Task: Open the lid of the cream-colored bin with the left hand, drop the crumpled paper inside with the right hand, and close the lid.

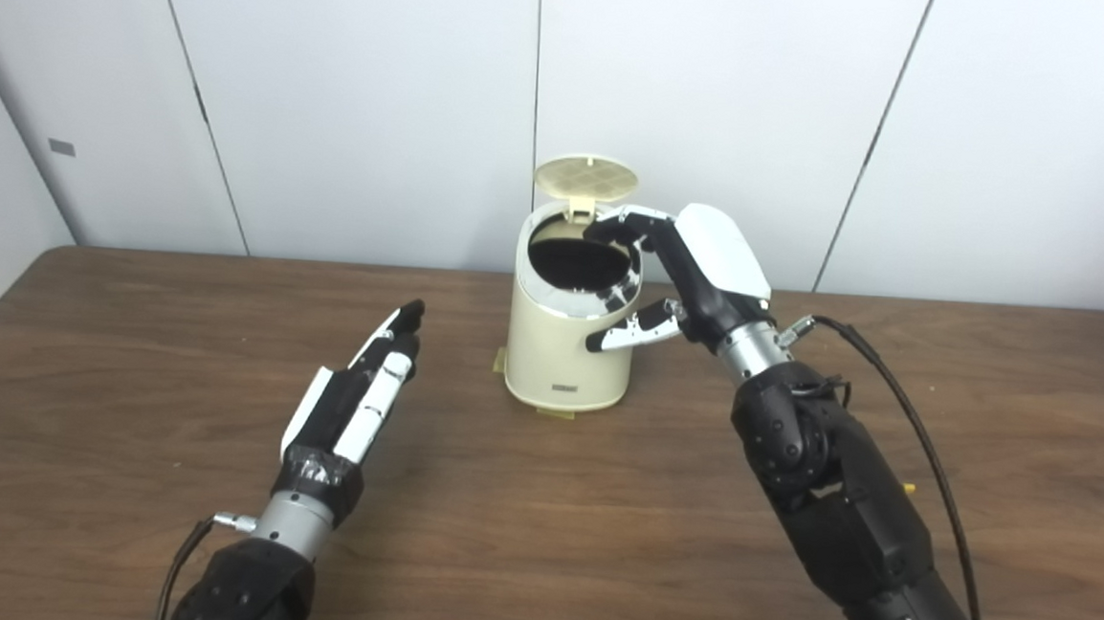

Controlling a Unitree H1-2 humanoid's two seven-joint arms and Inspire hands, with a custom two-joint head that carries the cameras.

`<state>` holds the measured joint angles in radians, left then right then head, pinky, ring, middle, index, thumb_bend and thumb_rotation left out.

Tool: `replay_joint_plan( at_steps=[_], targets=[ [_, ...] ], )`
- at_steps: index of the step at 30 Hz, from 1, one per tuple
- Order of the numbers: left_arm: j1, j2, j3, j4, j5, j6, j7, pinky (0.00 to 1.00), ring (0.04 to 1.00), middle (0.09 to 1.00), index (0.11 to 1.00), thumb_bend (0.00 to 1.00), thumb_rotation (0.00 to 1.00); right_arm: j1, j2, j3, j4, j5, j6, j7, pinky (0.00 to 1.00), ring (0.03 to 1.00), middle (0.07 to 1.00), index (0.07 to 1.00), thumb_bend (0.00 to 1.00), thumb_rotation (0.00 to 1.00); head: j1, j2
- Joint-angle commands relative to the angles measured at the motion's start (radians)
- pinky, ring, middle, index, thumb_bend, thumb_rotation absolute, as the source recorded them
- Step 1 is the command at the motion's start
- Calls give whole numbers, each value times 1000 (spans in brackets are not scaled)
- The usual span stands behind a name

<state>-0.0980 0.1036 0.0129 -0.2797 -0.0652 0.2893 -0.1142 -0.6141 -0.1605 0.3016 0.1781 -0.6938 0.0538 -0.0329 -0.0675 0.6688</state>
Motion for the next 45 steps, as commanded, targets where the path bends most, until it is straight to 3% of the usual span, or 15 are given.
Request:
replay_joint_plan(
  at_steps=[1,20,30,33,34,35,38,42,45],
  targets=[
    [-41,6,1,-17,3,-16,4,993,997,1000,992,527,819,-36,-6,-20,-40,-2,2,-13,653,697,692,674,950,112,0,1],
    [-44,4,3,-6,6,-19,8,992,996,999,992,523,818,-47,-11,-63,-97,27,13,-1,649,700,702,680,982,143,4,1],
    [-40,-3,5,-4,-2,-14,11,1000,1000,995,1000,503,831,-27,-30,-122,-206,68,50,35,592,684,713,678,979,190,8,-5],
    [-43,-12,14,-6,-6,-8,22,995,993,995,993,502,816,-2,-47,-143,-228,78,68,49,551,654,696,670,934,209,10,-3],
    [-44,-15,19,-6,-9,-3,26,994,989,993,990,495,823,7,-53,-149,-238,80,84,60,466,578,685,672,923,223,10,-3],
    [-46,-18,23,-4,-10,0,30,997,993,995,990,489,826,19,-59,-157,-254,86,110,78,454,574,686,674,905,239,10,-3],
    [-54,-22,36,6,-17,8,39,998,999,1000,989,470,822,62,-74,-186,-311,115,183,129,576,682,722,690,812,282,10,-3],
    [-72,-20,44,24,-15,17,42,1000,1000,1000,992,484,843,120,-85,-233,-363,170,243,162,576,680,721,682,680,319,11,-4],
    [-90,-19,54,40,-22,20,44,1000,1000,1000,992,496,865,157,-96,-263,-372,216,252,173,589,675,710,680,593,411,11,-3]
  ],
)
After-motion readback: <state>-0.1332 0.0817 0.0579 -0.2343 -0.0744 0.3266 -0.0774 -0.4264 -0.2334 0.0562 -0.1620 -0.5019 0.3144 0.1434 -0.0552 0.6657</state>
